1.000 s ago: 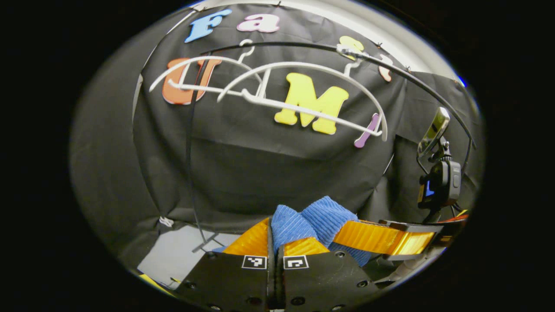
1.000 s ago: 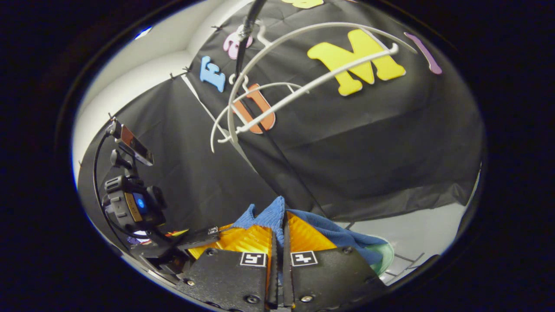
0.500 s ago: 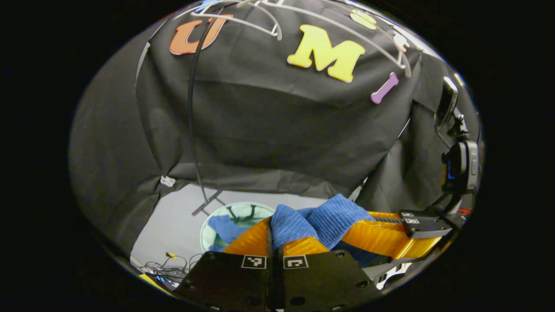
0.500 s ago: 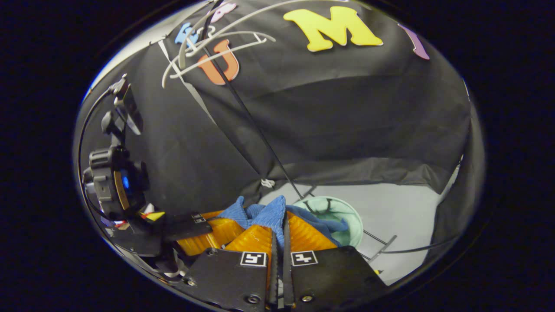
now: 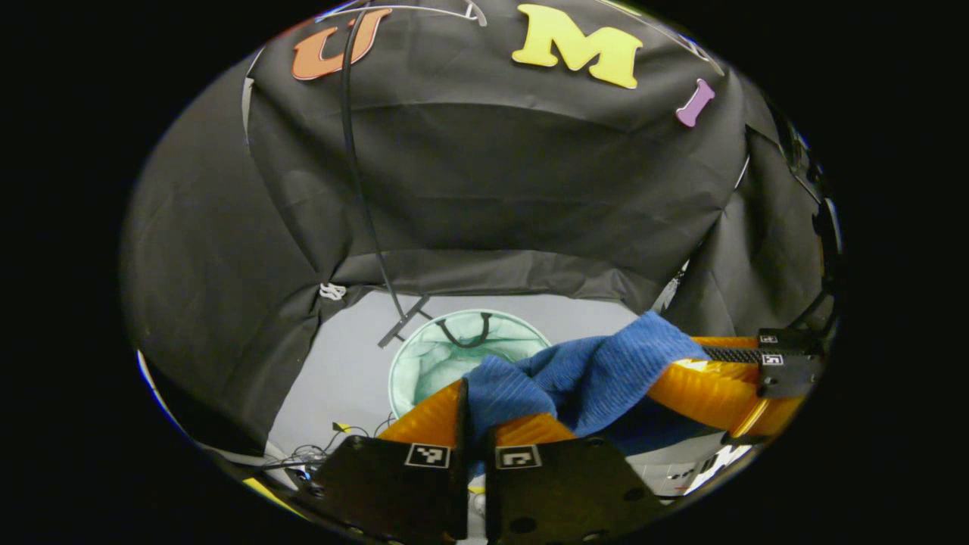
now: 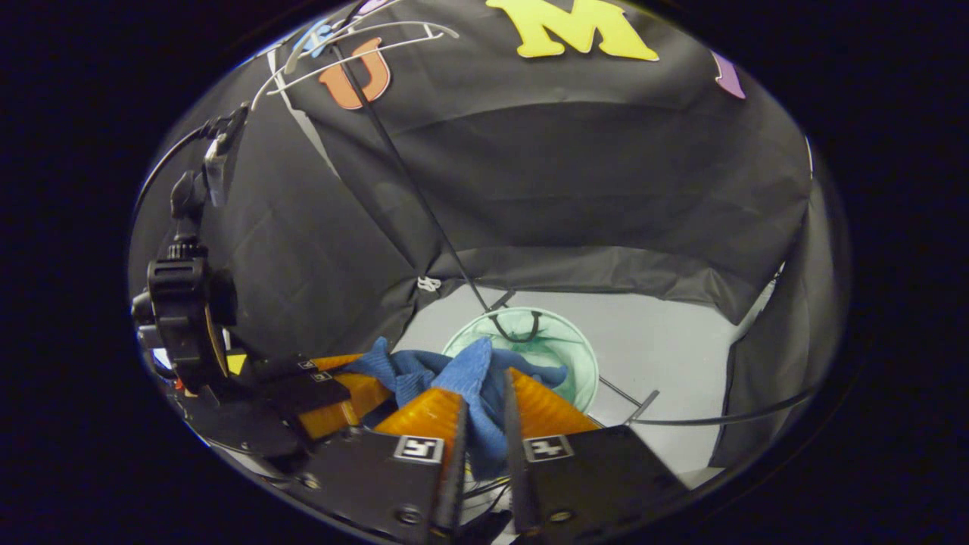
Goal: Grasp the clothes on the hanger with both hands and then place them into the laundry hamper below.
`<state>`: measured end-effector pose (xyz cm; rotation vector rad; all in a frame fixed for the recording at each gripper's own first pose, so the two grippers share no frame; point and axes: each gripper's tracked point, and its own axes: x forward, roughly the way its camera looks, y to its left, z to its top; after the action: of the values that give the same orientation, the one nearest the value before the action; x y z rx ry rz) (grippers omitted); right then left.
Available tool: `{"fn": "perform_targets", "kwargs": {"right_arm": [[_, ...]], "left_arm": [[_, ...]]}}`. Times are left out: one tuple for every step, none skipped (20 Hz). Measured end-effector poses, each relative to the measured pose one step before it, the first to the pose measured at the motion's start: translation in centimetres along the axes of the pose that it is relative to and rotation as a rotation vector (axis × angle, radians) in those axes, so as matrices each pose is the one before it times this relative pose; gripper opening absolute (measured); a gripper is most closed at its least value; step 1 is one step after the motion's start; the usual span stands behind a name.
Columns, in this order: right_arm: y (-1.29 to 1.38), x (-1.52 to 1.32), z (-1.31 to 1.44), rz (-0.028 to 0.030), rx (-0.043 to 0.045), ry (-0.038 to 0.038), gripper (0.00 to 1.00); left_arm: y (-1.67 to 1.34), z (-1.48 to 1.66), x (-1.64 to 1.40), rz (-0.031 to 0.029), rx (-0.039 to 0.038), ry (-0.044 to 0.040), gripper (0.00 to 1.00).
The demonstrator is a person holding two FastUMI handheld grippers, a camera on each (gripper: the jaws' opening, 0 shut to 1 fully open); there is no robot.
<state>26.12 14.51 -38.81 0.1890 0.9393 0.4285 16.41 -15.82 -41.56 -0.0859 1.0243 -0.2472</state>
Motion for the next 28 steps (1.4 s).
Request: {"fn": "perform_targets", "kwargs": {"right_arm": [[-0.102,-0.587,0.573,-0.02611,-0.01672,-0.01527,0.49],[-0.371,0.141,0.900,-0.02128,-0.01834,-0.03129,0.66],[-0.048,-0.335,0.473,-0.01401,-0.00874,-0.00179,0.82],[0.031,-0.035,0.115,-0.00296,0.00735,-0.00026,0.84],[-0.345,-0.137,-0.414,-0.01651,0.00407,0.01216,0.90],[-0.237,0.000,-0.304,-0.00830,0.00165,0.01116,0.91],[-0.119,-0.016,-0.463,-0.00855,0.00254,0.00994,0.92],[-0.140,-0.061,-0.516,-0.00007,0.00123,0.01111,0.92],[-0.183,-0.096,-0.301,-0.00529,0.00115,0.00848,0.92],[0.030,-0.057,-0.216,0.00186,-0.00505,0.00720,0.92],[0.088,0.048,-0.171,-0.00237,-0.00677,0.00253,0.92],[-0.054,-0.068,-0.187,0.00101,-0.00687,0.00280,0.92],[-0.228,-0.158,-0.330,-0.00243,-0.00224,0.00161,0.92],[0.020,-0.165,0.156,0.00070,0.00217,-0.00503,0.92],[0.034,-0.267,0.027,-0.00473,0.00120,-0.00561,0.92],[0.015,-0.353,0.214,-0.00190,0.00077,-0.01000,0.92],[0.016,-0.435,-0.010,-0.00807,0.00008,-0.00719,0.92],[0.049,-0.574,0.152,-0.00210,-0.00232,-0.01236,0.92],[0.291,-0.657,0.441,-0.00330,-0.00819,-0.02120,0.92],[0.179,-0.872,0.529,-0.00446,-0.01358,-0.02371,0.92],[0.121,-1.026,0.498,-0.00549,-0.01481,-0.02839,0.92],[0.189,-1.191,0.599,-0.00659,-0.01594,-0.03066,0.92],[0.294,-1.398,0.754,-0.00398,-0.01230,-0.03417,0.92],[0.202,-1.546,1.095,-0.00475,-0.00866,-0.04391,0.92],[0.275,-1.542,1.038,-0.00597,-0.01076,-0.04390,0.92],[0.394,-1.758,1.300,0.00447,-0.00852,-0.04469,0.92],[0.616,-2.263,1.323,0.00845,-0.00542,-0.04758,0.92],[0.315,-1.935,1.450,-0.00586,-0.00520,-0.04880,0.92]], "left_arm": [[0.342,0.389,0.230,0.01143,0.02274,-0.02637,0.39],[0.944,0.266,-0.326,0.03910,0.02678,-0.02476,0.69],[0.009,0.227,-0.331,0.00641,-0.00318,-0.00863,1.00],[0.161,0.019,-0.536,-0.00193,-0.01117,-0.00715,0.99],[-0.282,-0.007,-0.279,-0.01040,-0.01678,0.00544,0.92],[-0.320,-0.407,-0.232,-0.00711,-0.01337,0.00738,1.00],[-0.113,-0.342,0.037,-0.00338,-0.00764,0.01387,0.97],[-0.052,-0.257,-0.132,0.00286,-0.00535,0.01258,0.97],[-0.019,-0.209,-0.065,-0.00140,-0.00432,0.01025,0.97],[0.005,-0.382,-0.167,-0.00034,-0.00537,0.00722,0.97],[0.183,-0.179,-0.144,0.00496,-0.00323,0.00446,0.97],[0.229,-0.158,-0.007,0.00292,-0.00262,-0.00147,0.97],[0.140,0.010,-0.208,0.00438,-0.00128,-0.00210,0.97],[0.243,-0.029,-0.202,0.00694,0.00186,-0.00711,0.97],[0.286,0.317,-0.485,0.00956,0.00391,-0.01610,0.97],[0.334,0.225,-0.345,0.00575,0.00324,-0.01393,0.97],[0.264,0.185,-0.528,0.00113,0.00001,-0.01308,1.00],[0.368,0.041,-0.573,0.00254,-0.00065,-0.01588,1.00],[0.343,0.327,-0.711,0.00279,0.00118,-0.01690,0.97],[0.256,0.659,-1.127,0.00403,-0.00077,-0.02477,0.97],[0.265,0.670,-1.113,0.00421,0.00506,-0.03160,0.97],[0.378,1.009,-1.113,0.00807,0.00355,-0.03886,0.97],[0.248,1.229,-1.283,0.00049,-0.00272,-0.03982,0.97],[0.117,1.305,-1.763,-0.00787,-0.00936,-0.04082,0.97],[0.290,1.465,-1.681,-0.00569,-0.00451,-0.04749,0.97],[0.232,1.656,-1.293,-0.00029,0.00463,-0.04697,0.97],[0.244,1.951,-1.475,0.00475,0.01172,-0.05015,1.00],[0.253,1.758,-1.434,-0.00273,0.01082,-0.04787,0.97]]}}
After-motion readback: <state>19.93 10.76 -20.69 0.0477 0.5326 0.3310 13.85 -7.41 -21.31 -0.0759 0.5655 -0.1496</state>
